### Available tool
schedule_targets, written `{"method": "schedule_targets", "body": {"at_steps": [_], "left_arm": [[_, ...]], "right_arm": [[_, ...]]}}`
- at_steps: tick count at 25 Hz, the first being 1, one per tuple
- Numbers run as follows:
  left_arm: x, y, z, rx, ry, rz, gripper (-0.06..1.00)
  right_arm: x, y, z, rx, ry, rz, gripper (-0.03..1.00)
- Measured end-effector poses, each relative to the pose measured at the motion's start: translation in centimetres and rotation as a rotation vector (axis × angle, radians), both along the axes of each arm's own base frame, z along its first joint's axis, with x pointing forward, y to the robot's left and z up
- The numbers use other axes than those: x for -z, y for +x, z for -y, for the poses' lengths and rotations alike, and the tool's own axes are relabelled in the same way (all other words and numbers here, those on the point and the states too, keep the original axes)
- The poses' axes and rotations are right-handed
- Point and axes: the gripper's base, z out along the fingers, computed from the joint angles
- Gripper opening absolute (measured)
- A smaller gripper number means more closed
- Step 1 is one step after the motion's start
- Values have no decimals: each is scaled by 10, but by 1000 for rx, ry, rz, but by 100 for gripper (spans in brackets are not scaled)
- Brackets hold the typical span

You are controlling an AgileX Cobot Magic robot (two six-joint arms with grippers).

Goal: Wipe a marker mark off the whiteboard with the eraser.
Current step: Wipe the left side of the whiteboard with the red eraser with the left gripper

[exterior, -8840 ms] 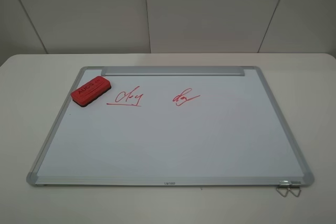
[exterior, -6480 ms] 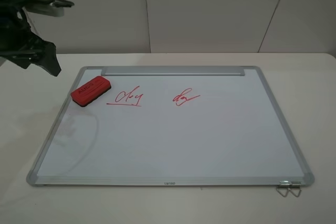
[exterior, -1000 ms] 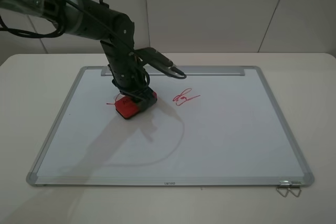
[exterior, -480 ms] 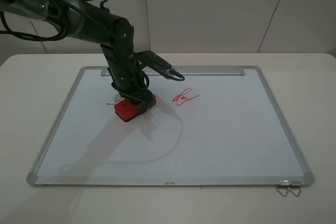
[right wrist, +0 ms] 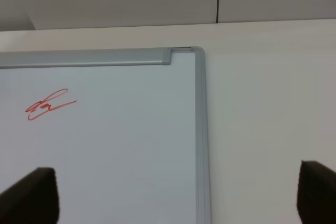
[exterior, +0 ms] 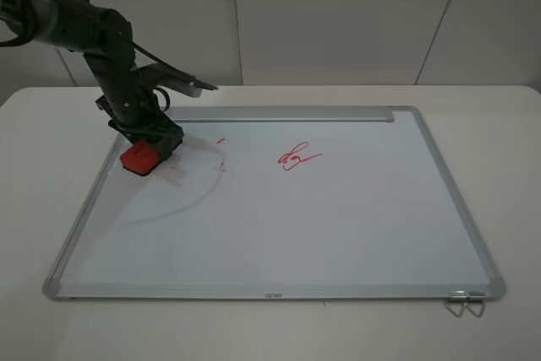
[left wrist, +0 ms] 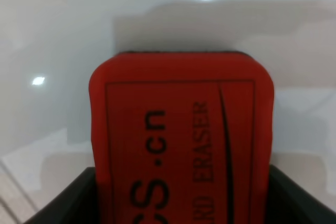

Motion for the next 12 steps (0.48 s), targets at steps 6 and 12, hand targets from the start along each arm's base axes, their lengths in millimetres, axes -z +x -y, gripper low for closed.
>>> {"method": "schedule_targets", "body": {"at_steps": [6,12], "left_arm": [[0,3,-14,-22,10,-3,57],[3,-3,19,73,5,3,57]], "right_arm": [[0,0,0,0,0,0,83],[0,0,0,3,-5,0,83]]}}
